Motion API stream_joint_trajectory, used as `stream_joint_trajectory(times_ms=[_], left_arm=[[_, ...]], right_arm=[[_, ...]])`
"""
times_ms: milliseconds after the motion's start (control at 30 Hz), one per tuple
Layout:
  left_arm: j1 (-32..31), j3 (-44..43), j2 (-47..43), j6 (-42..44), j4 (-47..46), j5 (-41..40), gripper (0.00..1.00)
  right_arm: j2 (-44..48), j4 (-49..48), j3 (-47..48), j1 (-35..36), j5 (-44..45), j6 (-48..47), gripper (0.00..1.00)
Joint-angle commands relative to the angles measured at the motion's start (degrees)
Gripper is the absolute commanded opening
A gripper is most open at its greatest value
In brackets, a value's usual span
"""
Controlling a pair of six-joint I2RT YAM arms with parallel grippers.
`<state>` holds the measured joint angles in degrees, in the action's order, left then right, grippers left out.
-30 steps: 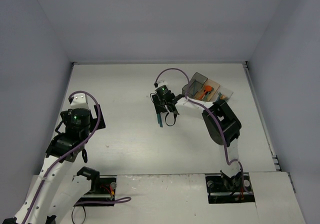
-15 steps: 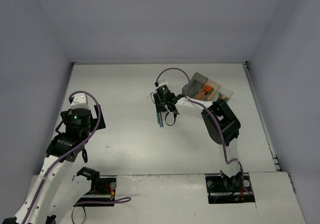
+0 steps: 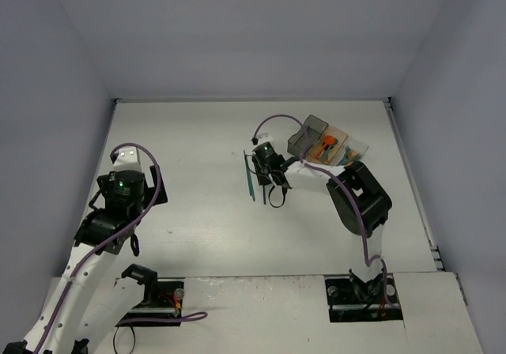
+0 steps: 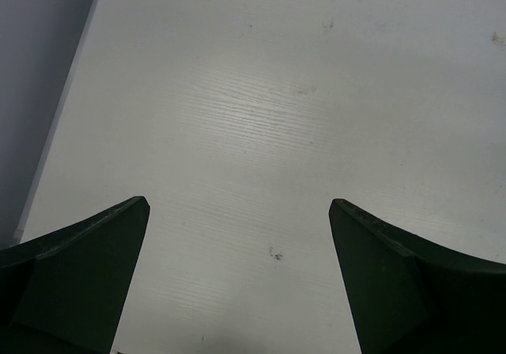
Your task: Sort the eating utensils into containers
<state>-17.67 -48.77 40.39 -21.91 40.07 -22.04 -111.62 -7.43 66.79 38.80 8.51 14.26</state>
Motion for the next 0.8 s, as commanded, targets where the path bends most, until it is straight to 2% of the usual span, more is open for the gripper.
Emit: stream_joint_trajectory(times_ms=[0, 133, 367, 633, 767], left_arm=[[-0.35, -0.65, 0.74, -0.15, -2.22, -0.11, 0.97], [-0.28, -0.62, 0.77, -0.15, -2.22, -0.11, 0.97], [-0.26, -0.7, 0.74, -0.15, -2.19, -0.18, 0.97], [-0.35, -0.53, 0.3, -0.15, -2.17, -0.35, 0.97], [-0.26, -0.62, 0.27, -0.15, -2.19, -0.4, 0.97]], right_arm=[[4.7, 1.98, -2.38, 1.41, 0.63, 3.44, 0.24], [4.95, 2.69, -4.21, 1.89, 0.52, 6.27, 0.19], [4.74, 3.62, -3.61, 1.81, 0.97, 6.6, 0.0], [9.18, 6.69, 3.15, 0.65, 3.8, 4.87, 0.0], [12.34, 9.17, 8.82, -2.73, 7.38, 6.14, 0.0]])
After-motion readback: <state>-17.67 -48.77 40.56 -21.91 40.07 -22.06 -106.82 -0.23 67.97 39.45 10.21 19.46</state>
